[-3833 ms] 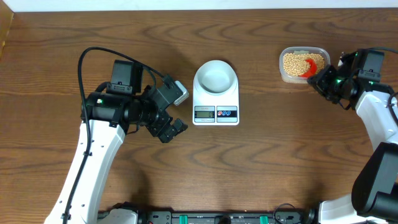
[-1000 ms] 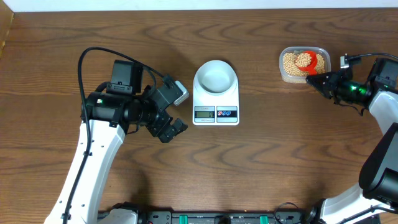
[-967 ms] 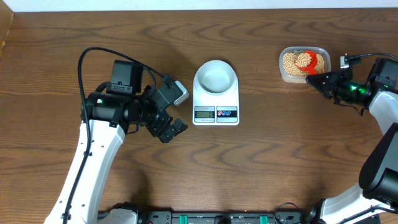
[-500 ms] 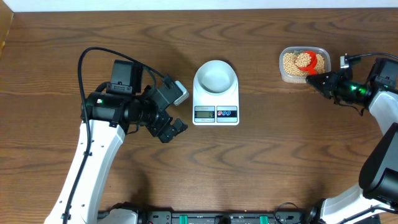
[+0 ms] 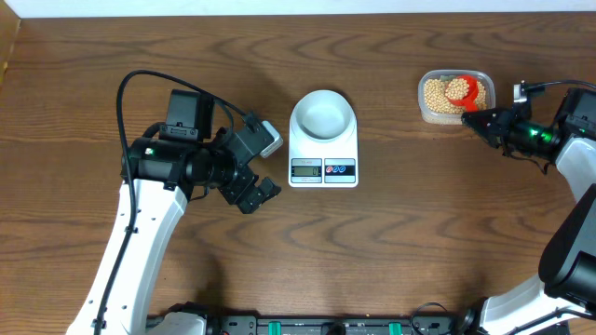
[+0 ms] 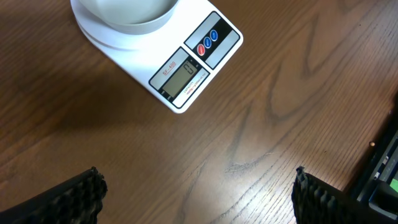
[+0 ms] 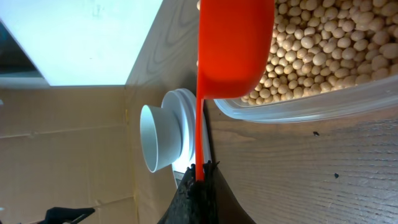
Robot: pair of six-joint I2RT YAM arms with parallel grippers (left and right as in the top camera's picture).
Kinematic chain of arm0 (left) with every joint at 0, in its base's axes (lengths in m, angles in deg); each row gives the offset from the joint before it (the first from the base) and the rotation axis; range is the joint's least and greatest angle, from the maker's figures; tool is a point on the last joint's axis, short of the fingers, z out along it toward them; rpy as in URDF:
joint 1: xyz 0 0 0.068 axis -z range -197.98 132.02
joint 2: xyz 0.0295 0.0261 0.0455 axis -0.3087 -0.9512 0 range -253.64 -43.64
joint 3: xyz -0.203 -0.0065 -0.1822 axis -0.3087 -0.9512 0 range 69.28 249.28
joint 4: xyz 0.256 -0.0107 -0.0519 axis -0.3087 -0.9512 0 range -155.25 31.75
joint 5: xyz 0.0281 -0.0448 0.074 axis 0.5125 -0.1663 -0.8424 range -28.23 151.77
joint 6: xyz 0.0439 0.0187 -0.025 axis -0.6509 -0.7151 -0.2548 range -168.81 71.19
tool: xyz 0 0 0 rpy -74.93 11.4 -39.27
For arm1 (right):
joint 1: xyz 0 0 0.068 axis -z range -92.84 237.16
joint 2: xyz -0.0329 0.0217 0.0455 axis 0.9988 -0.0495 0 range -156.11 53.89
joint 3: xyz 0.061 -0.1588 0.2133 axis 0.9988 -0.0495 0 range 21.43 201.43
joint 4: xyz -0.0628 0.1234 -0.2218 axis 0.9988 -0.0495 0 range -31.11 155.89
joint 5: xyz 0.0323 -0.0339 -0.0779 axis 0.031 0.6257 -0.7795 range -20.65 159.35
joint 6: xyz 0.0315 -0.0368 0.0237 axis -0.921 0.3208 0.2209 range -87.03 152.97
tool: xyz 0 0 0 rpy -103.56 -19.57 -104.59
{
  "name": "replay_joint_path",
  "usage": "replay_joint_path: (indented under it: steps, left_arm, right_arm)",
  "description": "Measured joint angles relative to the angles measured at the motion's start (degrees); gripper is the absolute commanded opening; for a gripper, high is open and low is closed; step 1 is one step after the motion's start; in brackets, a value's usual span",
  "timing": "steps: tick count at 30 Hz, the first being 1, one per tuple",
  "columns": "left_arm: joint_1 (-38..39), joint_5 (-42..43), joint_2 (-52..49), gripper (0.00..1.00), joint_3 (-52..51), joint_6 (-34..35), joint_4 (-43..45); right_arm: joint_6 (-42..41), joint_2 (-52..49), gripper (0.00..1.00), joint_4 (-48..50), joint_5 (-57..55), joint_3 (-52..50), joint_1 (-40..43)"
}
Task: Scoop item into bowl and weigh 50g on scale
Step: 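Tilt the red scoop up inside the tub to fill it with soybeans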
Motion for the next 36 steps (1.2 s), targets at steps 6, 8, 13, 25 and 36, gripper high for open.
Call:
replay_joint_path:
  steps: [6, 8, 13, 25, 36]
  left_arm:
    - [0.0, 0.0, 0.0, 0.98, 0.0, 0.0, 0.0]
    - [0.0, 0.0, 0.0, 0.98, 0.0, 0.02, 0.0]
    - [0.0, 0.0, 0.0, 0.98, 0.0, 0.02, 0.0]
    - [0.0, 0.0, 0.0, 0.98, 0.0, 0.0, 0.0]
    - [0.0, 0.0, 0.0, 0.98, 0.0, 0.0, 0.0]
  right_arm:
    - [-0.04, 0.0, 0.01, 0.0, 0.76, 0.0, 0.02]
    - [-0.15, 0.0, 0.01, 0.0, 0.96, 0.0, 0.02]
    - [-0.42, 0.0, 0.01, 0.0, 1.55, 0.0, 0.02]
    - [-0.44, 0.0, 0.01, 0.02, 3.13, 0.0, 0.02]
    - [-1.36, 0.0, 0.01, 0.42, 4.15, 0.0, 0.02]
